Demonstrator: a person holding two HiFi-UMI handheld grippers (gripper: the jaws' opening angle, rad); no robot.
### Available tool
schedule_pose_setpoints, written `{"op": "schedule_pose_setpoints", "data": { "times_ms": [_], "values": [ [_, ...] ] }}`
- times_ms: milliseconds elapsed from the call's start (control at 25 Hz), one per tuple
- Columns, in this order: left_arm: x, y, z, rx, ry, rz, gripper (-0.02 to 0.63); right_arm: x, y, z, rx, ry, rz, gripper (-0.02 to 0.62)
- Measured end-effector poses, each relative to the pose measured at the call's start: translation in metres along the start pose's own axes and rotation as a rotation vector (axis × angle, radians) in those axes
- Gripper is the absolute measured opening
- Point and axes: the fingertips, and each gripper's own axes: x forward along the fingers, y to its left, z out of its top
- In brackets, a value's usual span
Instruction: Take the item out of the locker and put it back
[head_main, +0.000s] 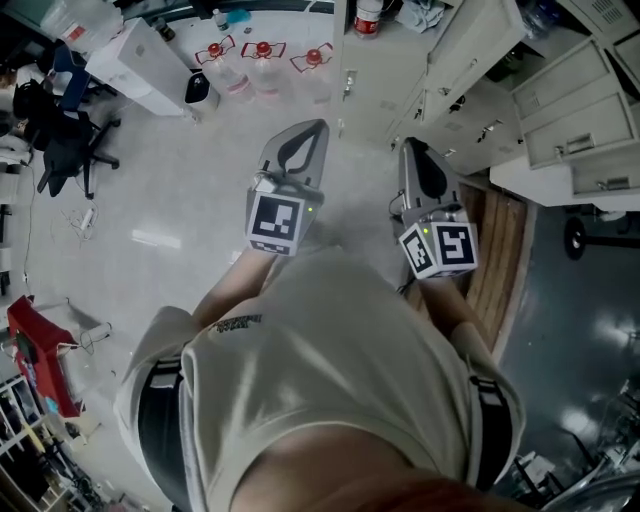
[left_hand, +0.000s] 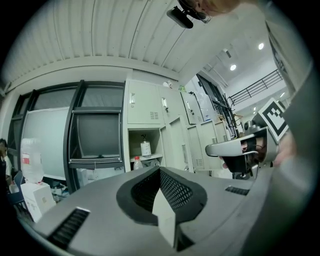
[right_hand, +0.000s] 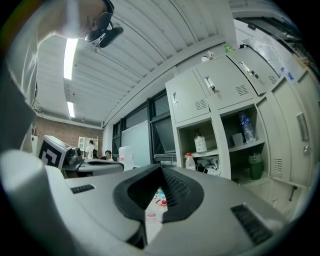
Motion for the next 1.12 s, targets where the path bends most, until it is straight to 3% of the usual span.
{"op": "schedule_pose_setpoints", "data": {
  "times_ms": [480,1120],
  "values": [
    [0.041,0.037,-0.009,-0.005,0.003,0.004,0.012,0.061,-0.013,-0.004,0.001,0.012,0.025,0.003],
    [0.139,0.096,-0.018,-0.032,0.001,-0.092,0.012,0.158,-0.051,-0.008,0.021,0.044,-0.065,0.003]
  ]
}}
